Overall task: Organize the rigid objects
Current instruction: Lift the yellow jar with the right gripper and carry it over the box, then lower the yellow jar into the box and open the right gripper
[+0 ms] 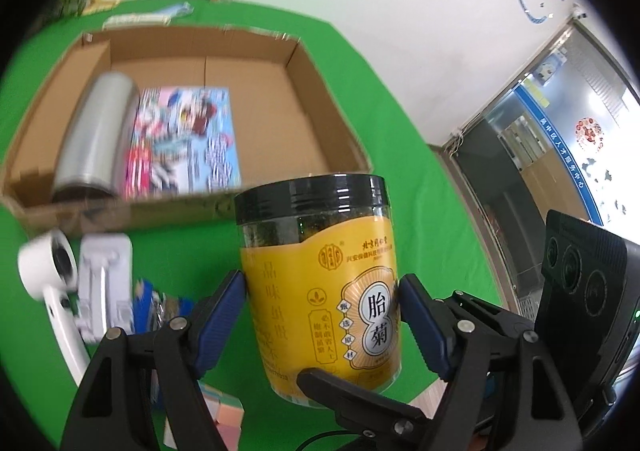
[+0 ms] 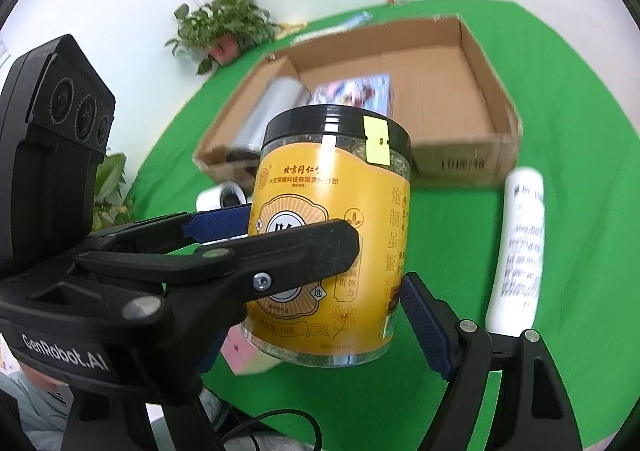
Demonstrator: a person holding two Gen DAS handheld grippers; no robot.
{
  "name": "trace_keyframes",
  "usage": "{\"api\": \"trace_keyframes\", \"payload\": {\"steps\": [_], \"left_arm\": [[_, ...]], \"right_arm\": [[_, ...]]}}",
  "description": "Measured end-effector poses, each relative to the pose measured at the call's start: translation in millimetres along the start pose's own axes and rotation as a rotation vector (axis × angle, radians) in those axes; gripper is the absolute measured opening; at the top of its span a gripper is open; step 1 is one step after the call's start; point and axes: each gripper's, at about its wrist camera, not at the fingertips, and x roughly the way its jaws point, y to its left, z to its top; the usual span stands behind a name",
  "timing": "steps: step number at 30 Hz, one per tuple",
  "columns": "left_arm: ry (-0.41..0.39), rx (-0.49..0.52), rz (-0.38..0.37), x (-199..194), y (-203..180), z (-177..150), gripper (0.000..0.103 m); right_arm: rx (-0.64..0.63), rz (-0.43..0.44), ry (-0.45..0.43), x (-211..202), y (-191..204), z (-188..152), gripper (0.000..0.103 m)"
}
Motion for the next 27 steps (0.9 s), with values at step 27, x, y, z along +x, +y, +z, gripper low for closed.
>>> {"api": "trace_keyframes", "payload": {"steps": [27], "left_arm": [[0.087, -0.035, -0.06, 85.2, 38.9, 142.7, 0.077]], "right_arm": [[-0.027, -0.056, 0.055, 61.4, -55.8, 173.2, 0.079]]}}
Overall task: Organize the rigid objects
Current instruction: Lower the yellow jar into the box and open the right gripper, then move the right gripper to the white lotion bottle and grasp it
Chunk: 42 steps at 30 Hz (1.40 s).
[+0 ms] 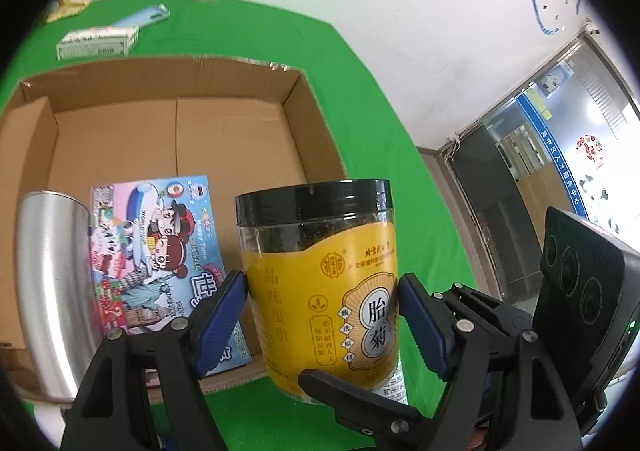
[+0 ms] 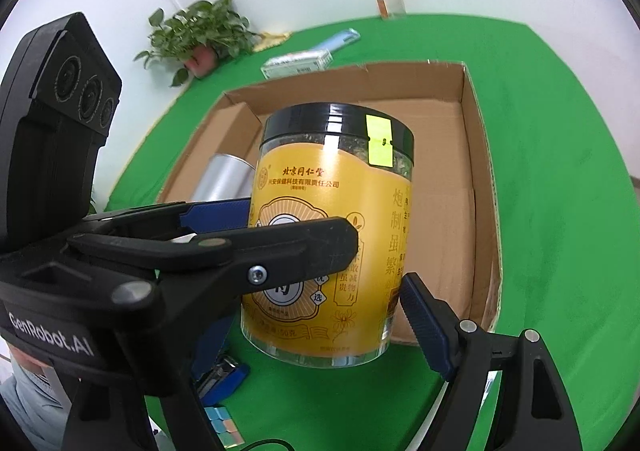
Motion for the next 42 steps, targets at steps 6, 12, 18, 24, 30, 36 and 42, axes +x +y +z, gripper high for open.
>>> {"api": "trace_keyframes", "payload": {"steps": [6, 12, 18, 24, 30, 36, 42], "left_arm": [[0.09, -0.043, -0.005, 33.2, 15.1, -4.8, 0.077], [0.142, -0.08, 0.015, 54.4, 24.0, -3.9, 0.077], [0.17, -0.113, 0.032, 71.7, 28.6, -4.4, 0.072], [0.182, -0.123, 0.011, 72.4, 35.9, -1.5, 0.074], [0.184, -0.124, 0.02, 67.5, 48.4, -1.5, 0.077], [-0.051, 0.003, 0.108, -5.3, 27.3, -18.8, 0.076], [-0.576, 0.197, 0.473, -133.8, 12.2, -106.9, 0.085]], "right_arm": [[0.023, 0.002, 0.078, 33.5, -19.7, -8.7, 0.079], [0.061, 0.013, 0.126, 58.3, -33.7, -11.1, 0.079], [0.063, -0.067, 0.173, 82.4, -29.8, -15.3, 0.079], [0.103, -0.013, 0.12, 45.4, -29.2, -22.6, 0.078], [0.073, -0.013, 0.091, 43.7, -29.5, -27.1, 0.045], [0.13, 0.001, 0.071, 42.1, -33.5, -35.9, 0.05], [0.039, -0.107, -0.352, -37.8, 5.4, -73.5, 0.103]]}}
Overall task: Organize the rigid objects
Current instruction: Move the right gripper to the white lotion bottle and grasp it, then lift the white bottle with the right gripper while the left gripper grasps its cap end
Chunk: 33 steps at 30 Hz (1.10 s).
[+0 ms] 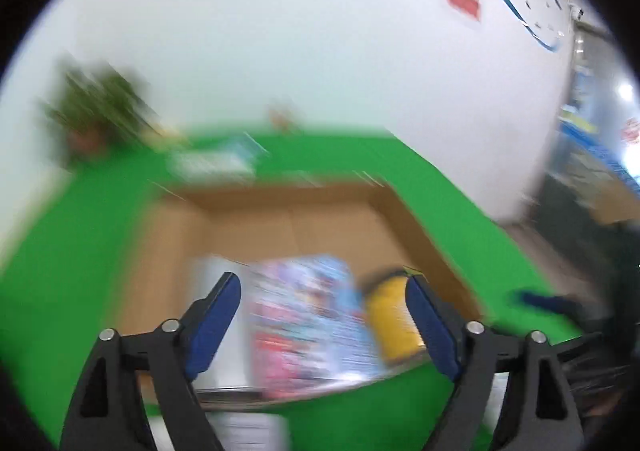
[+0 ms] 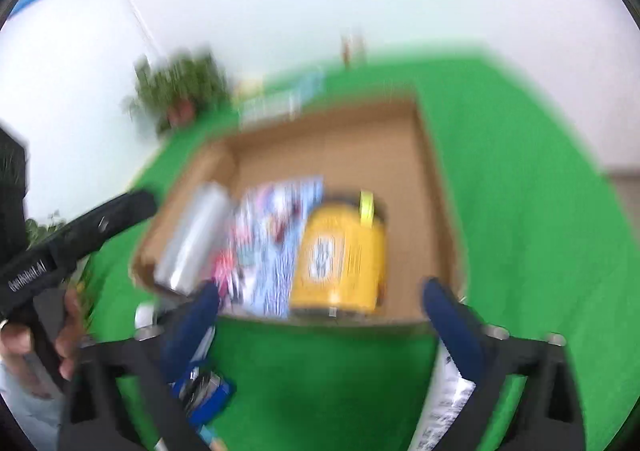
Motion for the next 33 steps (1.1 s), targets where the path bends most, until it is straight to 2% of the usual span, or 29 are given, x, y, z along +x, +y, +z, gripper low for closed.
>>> {"api": "trace_keyframes", "payload": {"steps": [1, 3, 7, 10, 11, 13, 15, 16, 17, 19, 20, 21, 23, 28, 33], "left_arm": [[-0.062, 0.014, 0.097, -20.3, 5.3, -11.3, 0.085], [-0.093, 0.014, 0.194, -45.4, 15.8, -31.9, 0.085], [-0.01, -0.115, 0.216, -72.3, 36.5, -75.0, 0.085], [0.038, -0.131, 0.184, -73.1, 34.2, -104.8, 0.085], [0.056, -0.108, 0.185, -71.6, 26.8, -111.4, 0.085], [0.091, -0.044, 0.14, -67.8, 9.0, -125.7, 0.085], [0.127, -0.021, 0.072, -63.1, -8.9, -132.2, 0.085], [0.15, -0.033, 0.023, -58.8, -15.9, -134.8, 0.085], [0.17, -0.05, -0.018, -55.1, -19.6, -137.3, 0.085], [0.216, -0.078, -0.061, -45.4, -29.0, -141.0, 0.085], [0.237, -0.079, -0.064, -41.1, -34.7, -143.0, 0.085], [0.257, -0.077, -0.06, -37.9, -38.8, -143.6, 0.085], [0.289, -0.064, -0.06, -34.2, -48.1, -146.6, 0.085], [0.385, -0.074, -0.074, -19.0, -61.9, -159.0, 0.085], [0.472, -0.058, -0.124, -4.0, -78.8, -163.8, 0.085]], "right_arm": [[-0.032, -0.026, -0.07, -14.9, 7.5, -7.6, 0.103], [-0.093, -0.066, -0.15, -34.5, 25.0, -29.7, 0.103], [-0.103, -0.096, -0.208, -58.1, 29.0, -74.5, 0.103], [-0.005, -0.118, -0.165, -63.5, 3.7, -100.2, 0.103], [0.015, -0.136, -0.13, -61.4, -5.1, -106.5, 0.103], [0.036, -0.177, -0.021, -50.0, -30.1, -119.5, 0.096], [0.054, -0.194, 0.082, -33.3, -49.6, -133.3, 0.085], [0.075, -0.202, 0.121, -26.1, -57.1, -139.5, 0.083], [0.104, -0.195, 0.156, -19.3, -66.3, -144.3, 0.075], [0.156, -0.165, 0.183, -9.4, -81.4, -152.7, 0.066], [0.171, -0.167, 0.194, -3.6, -86.2, -156.3, 0.049], [0.176, -0.173, 0.21, 1.2, -87.9, -157.5, 0.044], [0.183, -0.159, 0.219, 8.2, -89.8, -159.6, 0.043], [0.06, -0.201, 0.25, -4.5, -80.6, -166.1, 0.043], [-0.119, -0.343, 0.274, -23.9, -73.3, -177.0, 0.043]]}}
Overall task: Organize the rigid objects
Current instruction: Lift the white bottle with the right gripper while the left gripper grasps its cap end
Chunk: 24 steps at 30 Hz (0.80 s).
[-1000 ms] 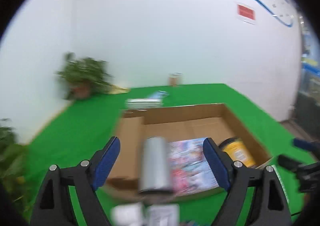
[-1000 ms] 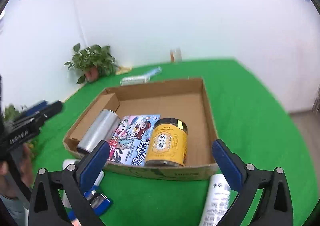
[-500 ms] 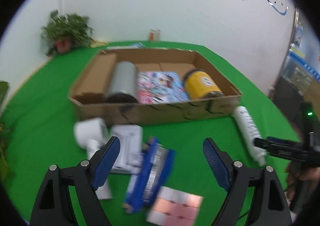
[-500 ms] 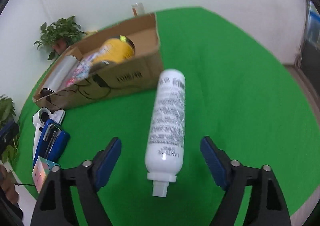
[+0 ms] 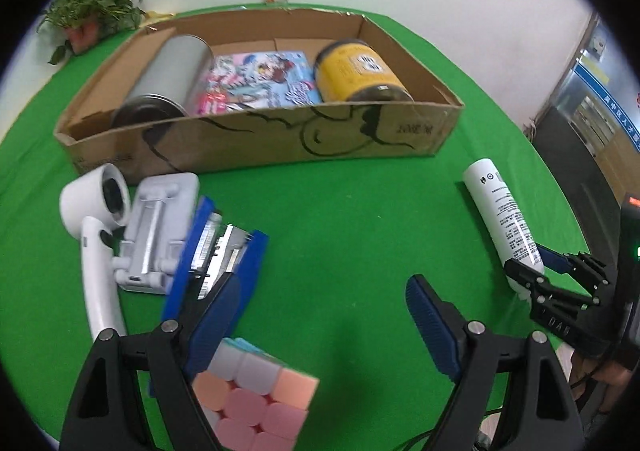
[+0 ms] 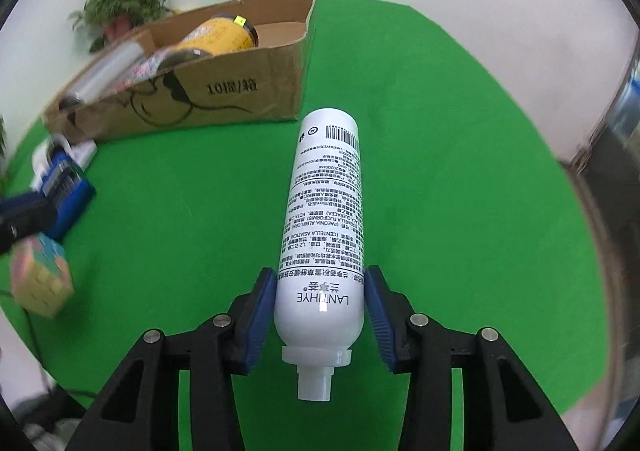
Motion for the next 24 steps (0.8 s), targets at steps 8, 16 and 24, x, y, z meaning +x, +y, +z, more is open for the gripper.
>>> {"api": "trace_keyframes", "payload": {"steps": [8, 16, 24], "left_arm": [[0.133, -0.028, -0.183, 30.3, -8.0, 20.8, 0.085], [0.249, -0.004, -0.289, 68.2, -30.0, 40.3, 0.082], [0.302, -0.041, -0.213, 81.5, -18.5, 39.1, 0.046]], "right_arm": [[-0.13, 0.161, -0.186, -40.9, 39.3, -21.4, 0.078], [0.189, 0.48, 0.0, -6.3, 34.9, -11.3, 0.072], [0.132, 0.556, 0.107, 17.2, 87.2, 7.0, 0.05]]}}
